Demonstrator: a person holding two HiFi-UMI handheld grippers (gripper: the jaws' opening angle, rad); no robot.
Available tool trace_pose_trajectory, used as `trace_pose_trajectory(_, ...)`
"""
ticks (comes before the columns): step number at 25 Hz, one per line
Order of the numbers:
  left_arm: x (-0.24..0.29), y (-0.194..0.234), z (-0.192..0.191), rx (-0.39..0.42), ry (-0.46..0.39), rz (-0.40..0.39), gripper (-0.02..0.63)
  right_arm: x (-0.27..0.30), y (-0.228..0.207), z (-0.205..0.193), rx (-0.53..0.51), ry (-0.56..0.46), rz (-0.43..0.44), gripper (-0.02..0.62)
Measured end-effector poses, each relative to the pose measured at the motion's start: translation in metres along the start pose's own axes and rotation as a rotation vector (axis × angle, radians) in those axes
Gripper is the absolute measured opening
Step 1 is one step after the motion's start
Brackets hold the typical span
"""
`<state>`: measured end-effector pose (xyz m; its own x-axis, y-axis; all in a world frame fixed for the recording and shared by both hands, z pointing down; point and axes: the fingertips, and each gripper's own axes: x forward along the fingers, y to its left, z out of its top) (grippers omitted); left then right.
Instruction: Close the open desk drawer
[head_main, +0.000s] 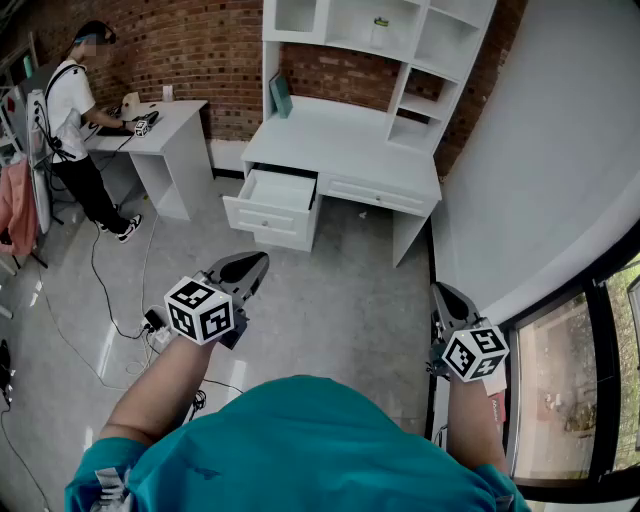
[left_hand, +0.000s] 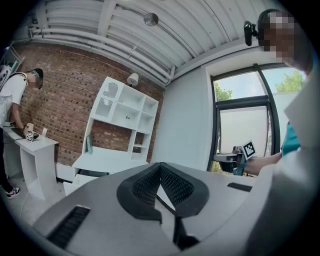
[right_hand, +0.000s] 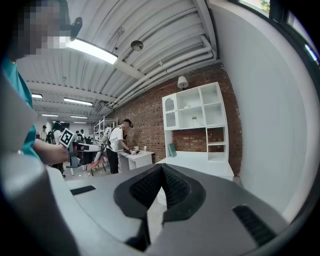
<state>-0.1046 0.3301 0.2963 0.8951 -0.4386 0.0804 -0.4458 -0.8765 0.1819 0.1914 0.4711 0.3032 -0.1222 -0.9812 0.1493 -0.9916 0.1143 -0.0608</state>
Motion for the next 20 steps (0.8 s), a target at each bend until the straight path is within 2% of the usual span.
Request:
trace_pose_trajectory(13,0.016,-0.008,-0.001,0.000,0.007,0.018,0.015,0.004,-0.020,-0.004,0.034,0.002,0.025,0.018)
trace_pose_trajectory(20,0.029,-0.026,-0.002,0.007,-0.002,0.034,0.015,-0.007,-0.042,-0.002,0.053,-0.023,0.033,0.020)
